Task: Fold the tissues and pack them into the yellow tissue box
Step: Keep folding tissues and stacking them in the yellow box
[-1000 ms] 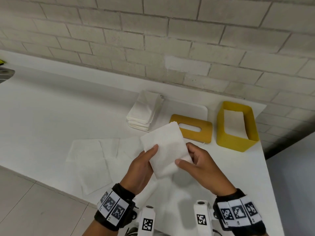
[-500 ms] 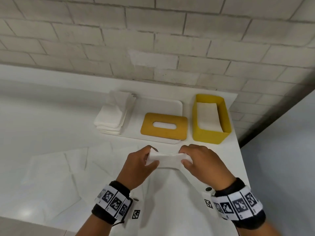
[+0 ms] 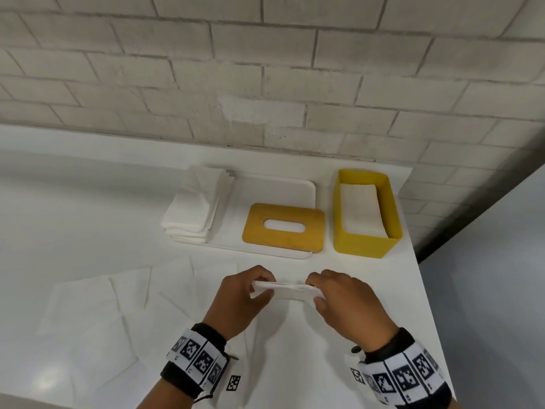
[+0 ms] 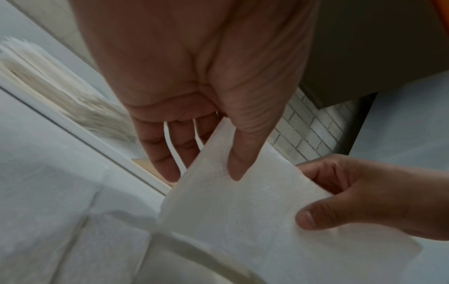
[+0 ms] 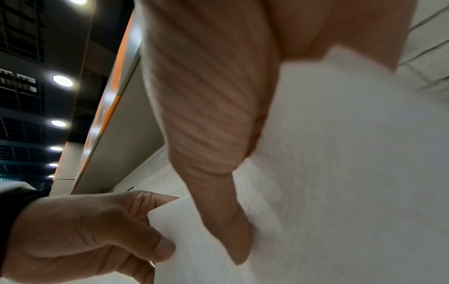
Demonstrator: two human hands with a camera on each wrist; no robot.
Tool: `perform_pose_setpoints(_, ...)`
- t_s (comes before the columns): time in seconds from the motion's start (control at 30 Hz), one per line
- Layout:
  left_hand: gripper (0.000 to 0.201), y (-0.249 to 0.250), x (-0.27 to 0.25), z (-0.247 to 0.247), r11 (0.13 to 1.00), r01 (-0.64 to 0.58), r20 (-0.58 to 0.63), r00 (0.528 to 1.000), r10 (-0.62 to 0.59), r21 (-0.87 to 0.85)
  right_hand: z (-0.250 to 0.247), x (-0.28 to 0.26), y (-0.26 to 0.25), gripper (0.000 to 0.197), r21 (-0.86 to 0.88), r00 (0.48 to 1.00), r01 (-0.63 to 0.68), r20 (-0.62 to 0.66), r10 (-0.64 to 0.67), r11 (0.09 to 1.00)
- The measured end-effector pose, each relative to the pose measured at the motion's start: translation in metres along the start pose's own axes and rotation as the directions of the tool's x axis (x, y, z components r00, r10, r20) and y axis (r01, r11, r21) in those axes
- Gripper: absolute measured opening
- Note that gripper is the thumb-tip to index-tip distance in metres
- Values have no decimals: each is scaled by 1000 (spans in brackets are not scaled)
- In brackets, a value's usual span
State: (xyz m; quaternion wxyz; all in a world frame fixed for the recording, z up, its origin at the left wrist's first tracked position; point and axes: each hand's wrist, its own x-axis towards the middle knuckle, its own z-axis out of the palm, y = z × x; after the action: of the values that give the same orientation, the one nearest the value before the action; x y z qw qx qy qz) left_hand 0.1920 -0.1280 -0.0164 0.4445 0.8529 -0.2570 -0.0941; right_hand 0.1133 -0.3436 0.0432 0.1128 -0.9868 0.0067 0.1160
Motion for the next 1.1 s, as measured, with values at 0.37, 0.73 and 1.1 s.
perform_pose_setpoints(0.37, 25, -2, -4, 0, 999, 19, -69, 997, -15, 47, -2, 5, -1, 24, -25, 999, -40, -17, 40, 999)
perform_pose_setpoints(0.73, 32, -4, -5, 1, 994, 64, -46, 997, -60, 93, 8, 1, 15, 30, -51, 996, -89, 23, 90, 995)
perform_pose_setpoints(1.1, 33, -4, -9, -2, 993, 77, -56, 996, -72, 87, 13, -8, 22, 31, -75, 991, -130, -21, 129, 989)
